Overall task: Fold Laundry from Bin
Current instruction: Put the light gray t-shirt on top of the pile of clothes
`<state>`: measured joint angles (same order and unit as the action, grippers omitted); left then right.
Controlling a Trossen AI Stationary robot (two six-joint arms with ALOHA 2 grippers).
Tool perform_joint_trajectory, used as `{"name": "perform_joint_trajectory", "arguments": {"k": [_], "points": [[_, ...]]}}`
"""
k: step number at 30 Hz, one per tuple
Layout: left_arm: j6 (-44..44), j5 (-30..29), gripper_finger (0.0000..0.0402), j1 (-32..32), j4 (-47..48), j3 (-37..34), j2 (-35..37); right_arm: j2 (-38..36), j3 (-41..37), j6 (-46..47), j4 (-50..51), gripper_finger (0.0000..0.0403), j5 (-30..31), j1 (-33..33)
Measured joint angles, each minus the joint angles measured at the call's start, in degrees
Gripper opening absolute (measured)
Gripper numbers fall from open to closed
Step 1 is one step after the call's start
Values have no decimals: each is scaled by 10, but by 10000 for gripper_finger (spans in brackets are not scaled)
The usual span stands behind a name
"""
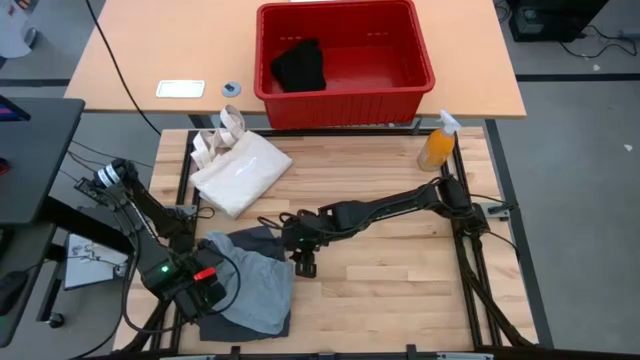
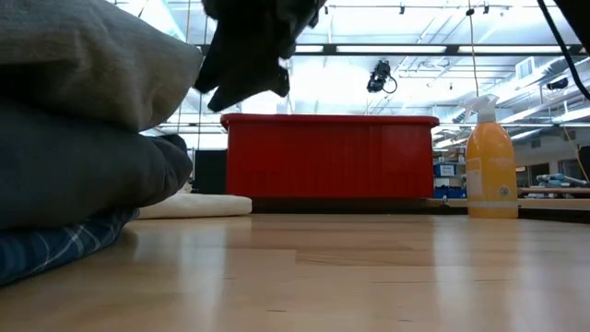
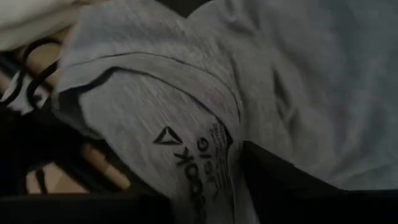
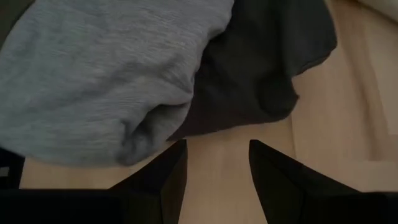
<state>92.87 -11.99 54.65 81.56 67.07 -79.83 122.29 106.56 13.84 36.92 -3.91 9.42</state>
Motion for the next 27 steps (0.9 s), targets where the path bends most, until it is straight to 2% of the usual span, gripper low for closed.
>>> {"name": "perform_joint_trajectory", "arguments": {"k": [7, 14, 20, 24, 27], "points": [[21, 52, 246, 2, 40, 0, 1, -36, 0, -1, 25, 180, 14, 15], [1, 117, 318, 2, 70, 1, 3, -56, 0, 12, 67, 180, 15, 29], [-11, 107, 338, -11, 80, 41, 8, -66, 0, 40, 73, 180, 15, 41], [-14, 50, 338, -15, 53, 88, 9, -71, 0, 59, 74, 180, 15, 49], [-40, 13, 338, -15, -4, 99, 9, -74, 0, 61, 76, 180, 22, 55]]}}
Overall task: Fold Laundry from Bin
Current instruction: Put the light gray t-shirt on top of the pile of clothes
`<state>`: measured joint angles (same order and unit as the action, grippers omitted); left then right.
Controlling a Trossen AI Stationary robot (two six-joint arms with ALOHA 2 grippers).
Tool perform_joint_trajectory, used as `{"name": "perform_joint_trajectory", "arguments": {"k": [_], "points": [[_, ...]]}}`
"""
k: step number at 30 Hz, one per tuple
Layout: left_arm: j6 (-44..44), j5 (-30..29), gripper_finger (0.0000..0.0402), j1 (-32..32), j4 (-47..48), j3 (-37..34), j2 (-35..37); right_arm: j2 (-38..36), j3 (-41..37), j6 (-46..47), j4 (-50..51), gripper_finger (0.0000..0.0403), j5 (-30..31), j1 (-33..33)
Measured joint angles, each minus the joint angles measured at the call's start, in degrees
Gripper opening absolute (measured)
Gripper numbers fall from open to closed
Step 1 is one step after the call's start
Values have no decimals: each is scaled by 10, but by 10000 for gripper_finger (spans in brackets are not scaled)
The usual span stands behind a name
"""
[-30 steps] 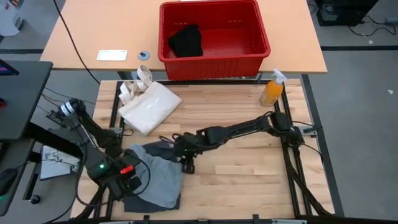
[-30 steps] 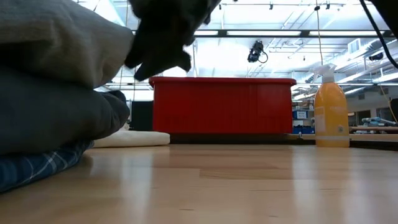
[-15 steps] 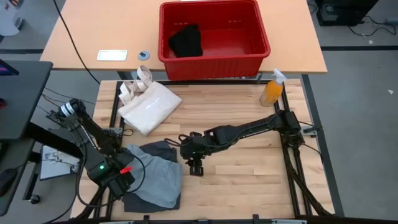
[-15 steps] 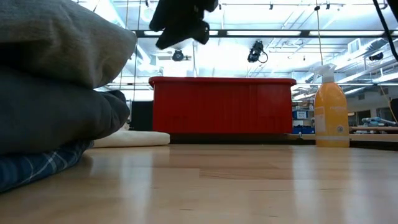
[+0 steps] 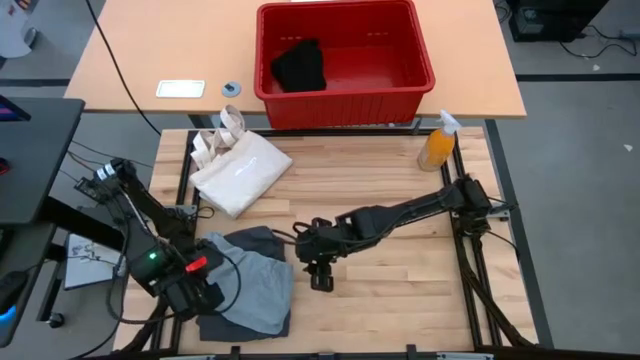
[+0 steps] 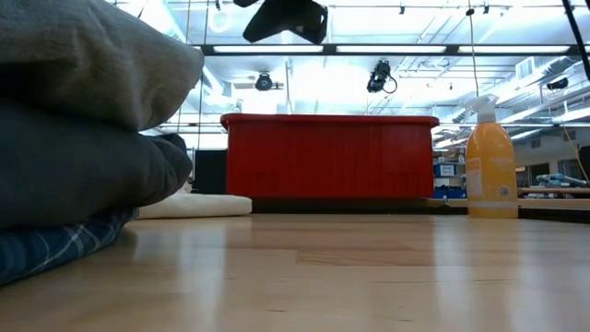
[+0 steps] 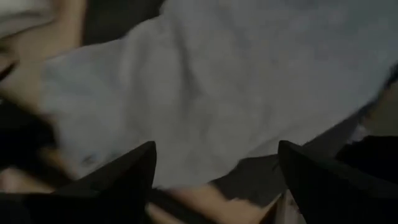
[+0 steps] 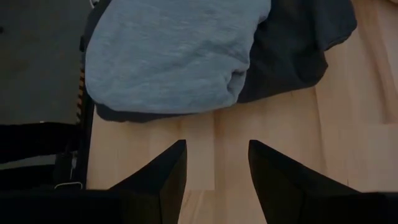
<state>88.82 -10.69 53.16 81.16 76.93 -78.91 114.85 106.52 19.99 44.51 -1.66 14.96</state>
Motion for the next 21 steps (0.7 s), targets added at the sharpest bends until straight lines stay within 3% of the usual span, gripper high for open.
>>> {"name": "perform_joint_trajectory", "arguments": {"k": [8, 15, 21], "points": [[-47, -8, 338, -37, -143, -60, -35, -44, 0, 29, 6, 180, 73, 13], [-201, -7, 324, -132, -265, -73, -96, -95, 0, 36, 7, 180, 110, 33], [-253, 3, 302, -203, -282, -73, -141, -137, 0, 70, 15, 180, 137, 56]]}}
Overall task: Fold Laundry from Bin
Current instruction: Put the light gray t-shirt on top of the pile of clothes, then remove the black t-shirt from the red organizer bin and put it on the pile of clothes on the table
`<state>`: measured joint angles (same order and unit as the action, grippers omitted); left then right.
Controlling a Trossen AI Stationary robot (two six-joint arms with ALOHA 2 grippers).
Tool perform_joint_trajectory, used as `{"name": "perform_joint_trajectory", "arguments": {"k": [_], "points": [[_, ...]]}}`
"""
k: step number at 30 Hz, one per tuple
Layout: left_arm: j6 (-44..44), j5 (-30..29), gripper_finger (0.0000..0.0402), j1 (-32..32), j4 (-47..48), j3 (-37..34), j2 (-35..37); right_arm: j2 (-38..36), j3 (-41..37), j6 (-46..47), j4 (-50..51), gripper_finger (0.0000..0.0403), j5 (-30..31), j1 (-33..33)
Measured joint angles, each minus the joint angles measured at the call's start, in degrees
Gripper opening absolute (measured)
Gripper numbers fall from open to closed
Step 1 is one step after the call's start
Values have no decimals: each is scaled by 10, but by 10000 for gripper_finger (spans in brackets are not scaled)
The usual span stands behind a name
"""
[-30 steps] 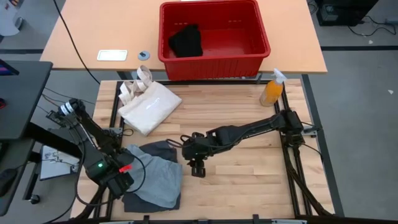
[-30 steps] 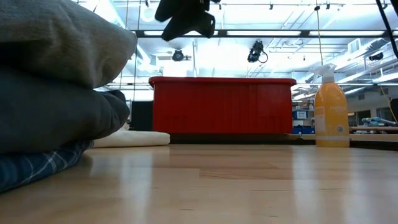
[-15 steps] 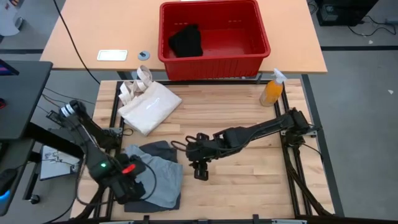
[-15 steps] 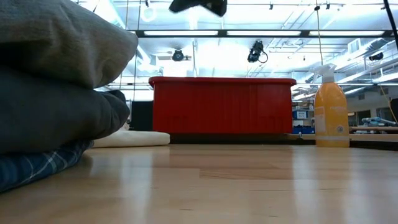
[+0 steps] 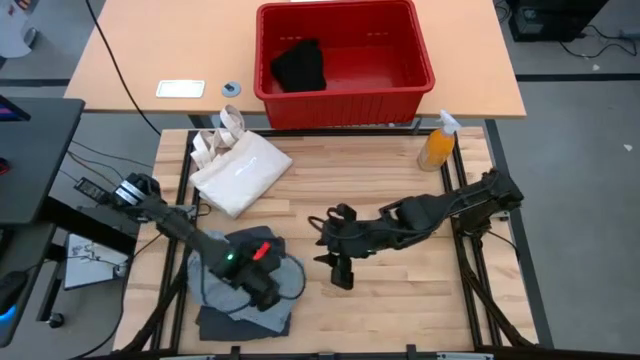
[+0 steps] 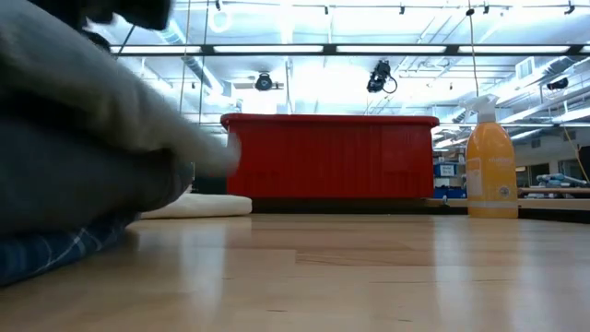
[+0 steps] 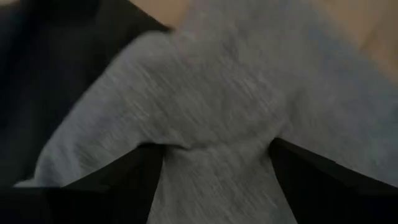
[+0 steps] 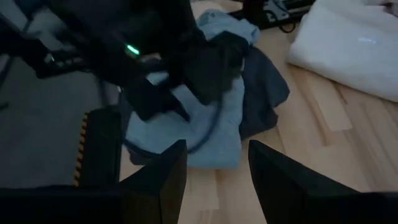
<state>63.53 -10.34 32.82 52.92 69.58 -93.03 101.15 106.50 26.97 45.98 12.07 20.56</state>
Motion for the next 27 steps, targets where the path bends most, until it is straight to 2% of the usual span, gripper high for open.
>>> {"name": "perform_joint_trajectory", "arguments": {"k": [3, 5, 9, 11, 17, 23, 27], "points": [[-2, 25, 294, -37, -7, 15, 3, -25, 0, 35, 27, 180, 27, 14], [-23, 27, 290, -55, -7, 37, 18, -44, 0, 63, 44, 180, 67, 26], [-68, -2, 288, -84, -12, 85, 42, -79, 0, 92, 60, 180, 185, 50], [-98, -25, 288, -102, -17, 106, 44, -92, 0, 90, 72, 180, 215, 57], [-138, -46, 288, -163, -22, 159, 47, -116, 0, 117, 104, 180, 197, 55], [-138, -45, 288, -212, -50, 173, 47, -114, 0, 103, 109, 180, 206, 57], [-135, 13, 288, -241, -73, 174, 47, -113, 0, 60, 93, 180, 179, 55]]}}
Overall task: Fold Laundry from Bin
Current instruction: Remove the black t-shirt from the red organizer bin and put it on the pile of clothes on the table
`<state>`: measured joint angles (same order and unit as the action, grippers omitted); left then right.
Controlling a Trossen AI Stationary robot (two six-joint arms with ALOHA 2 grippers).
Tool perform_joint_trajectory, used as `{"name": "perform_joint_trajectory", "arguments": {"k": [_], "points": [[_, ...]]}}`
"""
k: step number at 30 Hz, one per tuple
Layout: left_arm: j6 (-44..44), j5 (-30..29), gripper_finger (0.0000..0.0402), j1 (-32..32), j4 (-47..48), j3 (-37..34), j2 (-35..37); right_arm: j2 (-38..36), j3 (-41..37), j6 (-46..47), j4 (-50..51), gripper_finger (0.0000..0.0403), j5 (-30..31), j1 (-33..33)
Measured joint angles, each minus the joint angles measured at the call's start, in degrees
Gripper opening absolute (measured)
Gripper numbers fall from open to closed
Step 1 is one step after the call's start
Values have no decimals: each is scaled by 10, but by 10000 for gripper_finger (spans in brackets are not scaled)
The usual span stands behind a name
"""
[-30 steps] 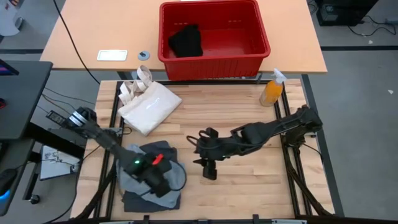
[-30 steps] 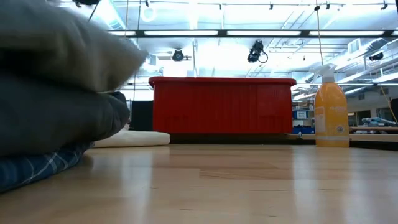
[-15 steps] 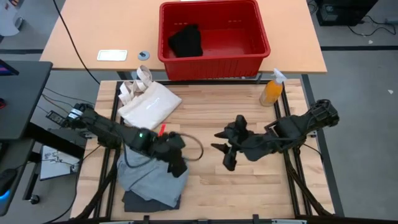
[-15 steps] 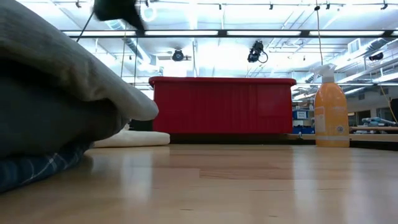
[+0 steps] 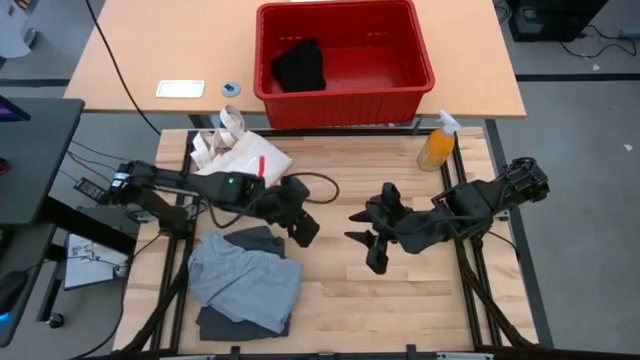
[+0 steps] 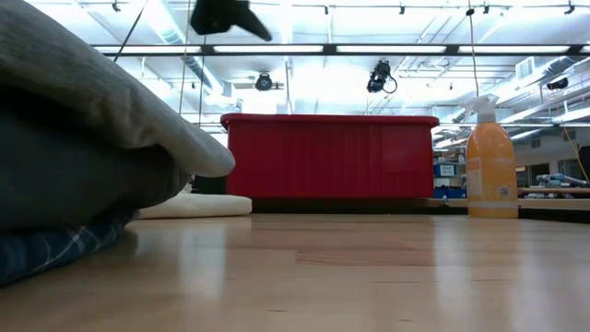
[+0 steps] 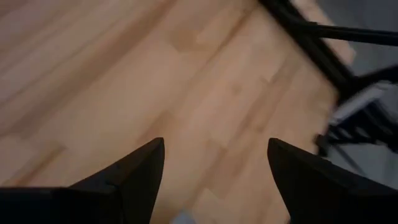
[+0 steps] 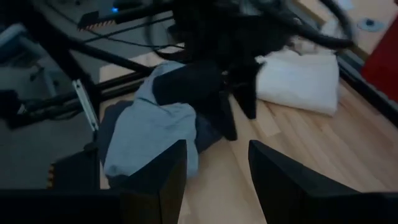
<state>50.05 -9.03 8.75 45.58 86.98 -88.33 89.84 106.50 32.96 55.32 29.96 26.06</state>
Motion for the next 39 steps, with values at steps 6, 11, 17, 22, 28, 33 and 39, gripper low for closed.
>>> {"name": "perform_joint_trajectory", "arguments": {"k": [6, 11, 17, 22, 28, 33, 39], "points": [[-80, 51, 288, -48, -38, 0, 6, 0, 0, -30, 2, 180, 65, -38], [-160, 52, 288, -107, -33, 0, 12, 0, 0, -27, 7, 180, -5, -125], [-284, 52, 288, -188, -42, 0, 12, 0, 0, -38, 17, 180, -31, -235], [-331, 52, 288, -255, -49, 5, 21, 0, 0, -56, 8, 180, -22, -318], [-395, 52, 288, -303, -138, 6, 31, 1, -7, -45, 5, 180, 69, -374], [-408, 52, 288, -324, -179, 6, 30, 1, -7, -95, -35, 180, 64, -436], [-416, 52, 288, -348, -208, -5, 28, 1, -7, -117, -100, 180, -37, -518]]}}
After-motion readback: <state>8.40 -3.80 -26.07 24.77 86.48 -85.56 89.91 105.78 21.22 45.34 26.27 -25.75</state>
